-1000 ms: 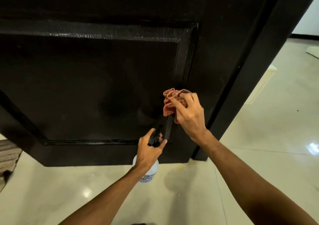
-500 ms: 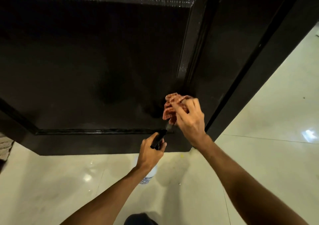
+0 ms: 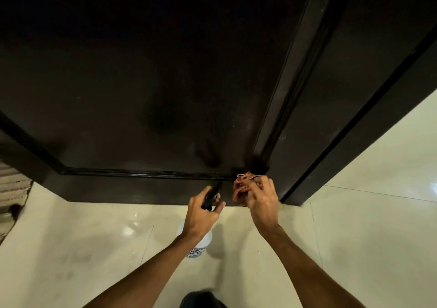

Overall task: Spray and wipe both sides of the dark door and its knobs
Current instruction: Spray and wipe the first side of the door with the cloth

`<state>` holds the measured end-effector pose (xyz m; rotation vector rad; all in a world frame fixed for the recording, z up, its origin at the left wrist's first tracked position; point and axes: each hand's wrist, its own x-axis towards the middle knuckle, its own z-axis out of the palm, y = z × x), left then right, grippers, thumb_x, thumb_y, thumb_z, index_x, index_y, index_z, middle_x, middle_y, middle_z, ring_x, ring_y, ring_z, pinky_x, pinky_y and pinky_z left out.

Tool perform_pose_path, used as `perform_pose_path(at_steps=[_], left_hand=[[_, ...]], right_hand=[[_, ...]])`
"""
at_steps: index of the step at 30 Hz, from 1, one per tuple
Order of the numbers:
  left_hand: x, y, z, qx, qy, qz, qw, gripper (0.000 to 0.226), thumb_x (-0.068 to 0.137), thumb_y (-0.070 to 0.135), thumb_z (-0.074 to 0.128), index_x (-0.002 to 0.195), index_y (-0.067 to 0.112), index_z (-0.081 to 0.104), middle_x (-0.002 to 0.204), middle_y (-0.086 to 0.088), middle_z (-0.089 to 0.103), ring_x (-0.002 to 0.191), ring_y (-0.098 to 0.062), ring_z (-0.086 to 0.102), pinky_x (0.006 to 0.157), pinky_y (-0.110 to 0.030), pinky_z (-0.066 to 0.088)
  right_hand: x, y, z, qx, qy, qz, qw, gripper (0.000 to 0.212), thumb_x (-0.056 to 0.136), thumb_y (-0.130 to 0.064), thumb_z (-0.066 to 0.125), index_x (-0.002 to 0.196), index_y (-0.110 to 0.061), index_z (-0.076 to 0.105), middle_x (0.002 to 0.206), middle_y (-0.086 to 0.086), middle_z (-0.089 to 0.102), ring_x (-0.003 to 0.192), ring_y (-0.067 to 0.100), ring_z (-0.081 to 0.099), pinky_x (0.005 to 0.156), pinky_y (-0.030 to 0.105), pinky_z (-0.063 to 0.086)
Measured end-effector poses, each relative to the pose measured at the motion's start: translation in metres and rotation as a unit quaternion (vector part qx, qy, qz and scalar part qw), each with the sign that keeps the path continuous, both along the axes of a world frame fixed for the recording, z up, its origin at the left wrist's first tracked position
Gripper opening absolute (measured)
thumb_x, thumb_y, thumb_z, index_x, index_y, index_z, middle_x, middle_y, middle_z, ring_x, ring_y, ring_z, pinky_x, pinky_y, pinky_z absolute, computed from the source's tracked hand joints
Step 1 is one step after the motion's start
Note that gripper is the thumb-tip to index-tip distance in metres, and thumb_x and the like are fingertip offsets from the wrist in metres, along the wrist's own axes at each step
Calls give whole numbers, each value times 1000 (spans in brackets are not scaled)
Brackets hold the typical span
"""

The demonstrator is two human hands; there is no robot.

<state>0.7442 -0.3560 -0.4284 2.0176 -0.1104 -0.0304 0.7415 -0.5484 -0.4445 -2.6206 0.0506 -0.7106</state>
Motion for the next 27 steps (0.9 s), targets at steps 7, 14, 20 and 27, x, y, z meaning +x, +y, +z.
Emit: perform_pose_path(at_steps=[7, 14, 20, 27], left_hand=[[8, 30, -15, -6, 33, 59, 998, 23, 82, 31, 83, 98, 26, 67, 84, 11, 69, 79, -19, 66, 70, -35, 57], [16, 57, -11, -23, 25, 96, 995, 16, 85, 18, 82, 93, 18, 68, 78, 8, 71, 77, -18, 70, 77, -40, 60], [19, 91, -6, -42, 17, 132, 990, 19, 86, 7, 80, 86, 19, 65, 74, 9, 69, 71, -7, 68, 71, -23, 53], [24, 151, -11, -4, -5, 153, 988, 20, 85, 8, 81, 88, 19, 64, 77, 7, 69, 74, -17, 68, 73, -39, 58]], right_hand=[[19, 77, -7, 147, -26, -21, 989, 41, 72, 16, 72, 107, -6, 76, 106, 11, 60, 93, 28, 60, 80, 42, 57], [1, 59, -3, 220, -71, -114, 966, 33, 76, 11, 64, 104, -2, 76, 100, 9, 54, 86, 28, 60, 83, 18, 43], [18, 125, 1, 236, -44, -124, 963, 23, 74, 3, 63, 97, 0, 67, 104, 14, 55, 91, 27, 54, 82, 29, 38], [26, 175, -2, 271, -38, -52, 960, 29, 74, 17, 68, 96, -1, 72, 95, 3, 50, 81, 14, 51, 73, 27, 47]])
